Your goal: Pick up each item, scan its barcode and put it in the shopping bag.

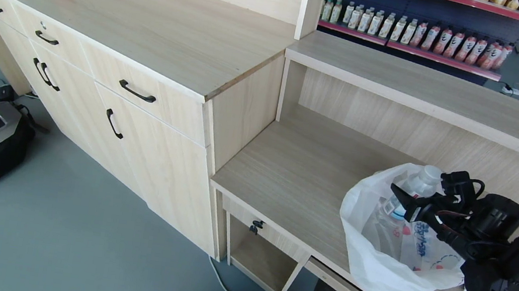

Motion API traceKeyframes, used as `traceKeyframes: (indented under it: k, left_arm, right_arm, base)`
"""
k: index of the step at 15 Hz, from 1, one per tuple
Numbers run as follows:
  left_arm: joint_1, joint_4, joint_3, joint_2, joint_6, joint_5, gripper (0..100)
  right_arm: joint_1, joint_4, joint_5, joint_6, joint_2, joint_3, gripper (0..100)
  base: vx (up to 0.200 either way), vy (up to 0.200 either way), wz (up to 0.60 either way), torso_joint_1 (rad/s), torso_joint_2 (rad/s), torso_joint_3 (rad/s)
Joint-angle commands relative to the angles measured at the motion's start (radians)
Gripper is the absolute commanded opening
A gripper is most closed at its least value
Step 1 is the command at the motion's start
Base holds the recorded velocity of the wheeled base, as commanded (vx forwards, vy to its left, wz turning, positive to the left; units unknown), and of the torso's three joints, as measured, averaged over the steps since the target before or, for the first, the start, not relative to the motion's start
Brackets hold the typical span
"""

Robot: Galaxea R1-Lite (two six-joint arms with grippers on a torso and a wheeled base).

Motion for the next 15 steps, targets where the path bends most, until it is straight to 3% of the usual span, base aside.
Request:
traceKeyframes:
  k: [1, 3, 4, 6, 9, 12, 15]
  left_arm:
    - [0.000, 0.000, 0.000, 0.000, 0.000, 0.000, 100]
    - [0.000, 0.000, 0.000, 0.000, 0.000, 0.000, 100]
    - [0.000, 0.000, 0.000, 0.000, 0.000, 0.000, 100]
    - [0.000, 0.000, 0.000, 0.000, 0.000, 0.000, 100]
    - [0.000, 0.000, 0.000, 0.000, 0.000, 0.000, 100]
    - [0.000, 0.000, 0.000, 0.000, 0.000, 0.000, 100]
    - [0.000, 0.000, 0.000, 0.000, 0.000, 0.000, 100]
  right_arm:
    - [0.000, 0.004, 0.001, 0.000, 0.010, 0.001, 0]
    - [-0.001, 0.004, 0.001, 0.000, 0.017, -0.001, 0]
    - [-0.001, 0.004, 0.001, -0.002, 0.017, 0.001, 100]
    - [-0.001, 0.004, 0.001, 0.000, 0.005, 0.004, 100]
    - [0.012, 0.062, 0.004, 0.001, -0.191, 0.039, 100]
    - [-0.011, 0.234, 0.001, -0.037, -0.552, 0.231, 100]
    - [-0.138, 0.541, 0.001, -0.092, -0.918, 0.309, 100]
  base:
    - [0.000, 0.000, 0.00, 0.000, 0.00, 0.000]
    - [0.000, 0.000, 0.00, 0.000, 0.00, 0.000]
    - [0.000, 0.000, 0.00, 0.000, 0.00, 0.000]
    - [0.000, 0.000, 0.00, 0.000, 0.00, 0.000]
    - [0.000, 0.000, 0.00, 0.000, 0.00, 0.000]
    - [0.000, 0.000, 0.00, 0.000, 0.00, 0.000]
    - [0.000, 0.000, 0.00, 0.000, 0.00, 0.000]
